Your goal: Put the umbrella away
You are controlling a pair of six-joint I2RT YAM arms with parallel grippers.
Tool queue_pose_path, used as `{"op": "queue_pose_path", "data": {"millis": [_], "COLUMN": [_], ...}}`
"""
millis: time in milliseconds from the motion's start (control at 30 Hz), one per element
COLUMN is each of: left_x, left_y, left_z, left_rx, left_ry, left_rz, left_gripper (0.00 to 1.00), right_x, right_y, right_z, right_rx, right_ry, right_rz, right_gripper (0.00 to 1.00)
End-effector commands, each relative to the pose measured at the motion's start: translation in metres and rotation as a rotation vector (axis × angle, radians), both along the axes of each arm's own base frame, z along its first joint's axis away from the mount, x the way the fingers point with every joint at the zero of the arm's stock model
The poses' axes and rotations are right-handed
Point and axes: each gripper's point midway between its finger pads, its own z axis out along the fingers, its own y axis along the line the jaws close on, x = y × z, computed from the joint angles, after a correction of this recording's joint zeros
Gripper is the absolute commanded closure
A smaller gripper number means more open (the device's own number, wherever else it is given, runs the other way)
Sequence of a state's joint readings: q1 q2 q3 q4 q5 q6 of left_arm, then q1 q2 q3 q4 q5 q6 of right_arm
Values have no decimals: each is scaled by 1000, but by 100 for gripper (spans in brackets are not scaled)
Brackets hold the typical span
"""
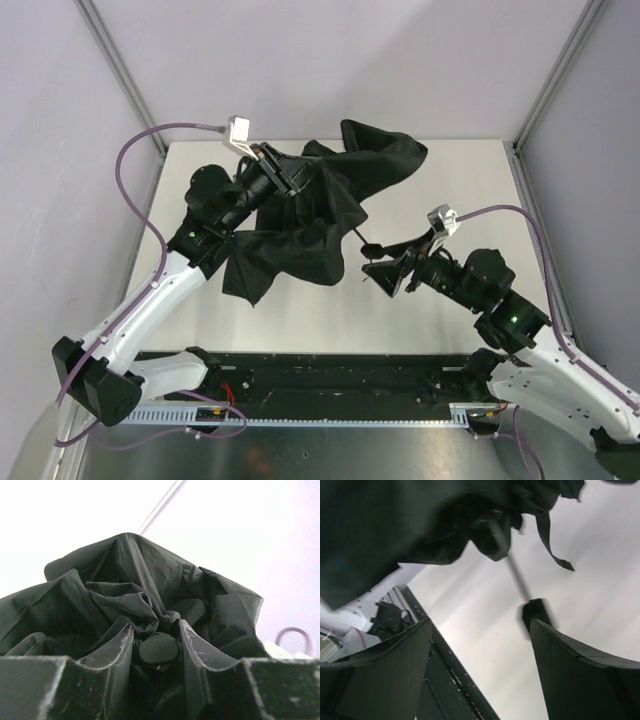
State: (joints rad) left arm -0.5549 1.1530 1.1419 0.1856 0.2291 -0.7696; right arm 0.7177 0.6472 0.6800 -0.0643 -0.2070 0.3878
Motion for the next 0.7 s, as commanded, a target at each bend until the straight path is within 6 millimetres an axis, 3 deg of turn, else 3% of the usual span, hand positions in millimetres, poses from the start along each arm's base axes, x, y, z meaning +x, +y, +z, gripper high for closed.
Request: {"op": "queue_pose_path", "data": {"millis": [0, 200, 367, 467, 533, 633, 667], "left_x": [15, 24, 24, 22, 21, 25, 27], "left_y": [32, 39, 47, 49, 51, 55, 58], "left_z": [41, 33, 32, 29, 27, 25, 24], "left_rx": [-27, 5, 10, 14, 7, 13, 20], "left_ry": [-110, -88, -74, -54, -38, -32, -35], "left_rz": [190, 249, 290, 294, 302, 331, 347], "left_gripper": [100, 100, 100, 100, 100, 100, 100], "right_x": [-6, -11, -9, -6, -8, -25, -32], "right_y": [4, 46, 67, 72, 79, 90, 91], "right_z": [52, 86, 91, 94, 98, 104, 103], "right_rx": [-7, -174, -277, -285, -273, -265, -272], "right_ry": [-128, -325, -383, -400, -412, -438, -436], "right_rz": [-94, -159, -228, -271, -265, -195, -175], "right_gripper": [17, 12, 12, 18, 34, 83, 91]}}
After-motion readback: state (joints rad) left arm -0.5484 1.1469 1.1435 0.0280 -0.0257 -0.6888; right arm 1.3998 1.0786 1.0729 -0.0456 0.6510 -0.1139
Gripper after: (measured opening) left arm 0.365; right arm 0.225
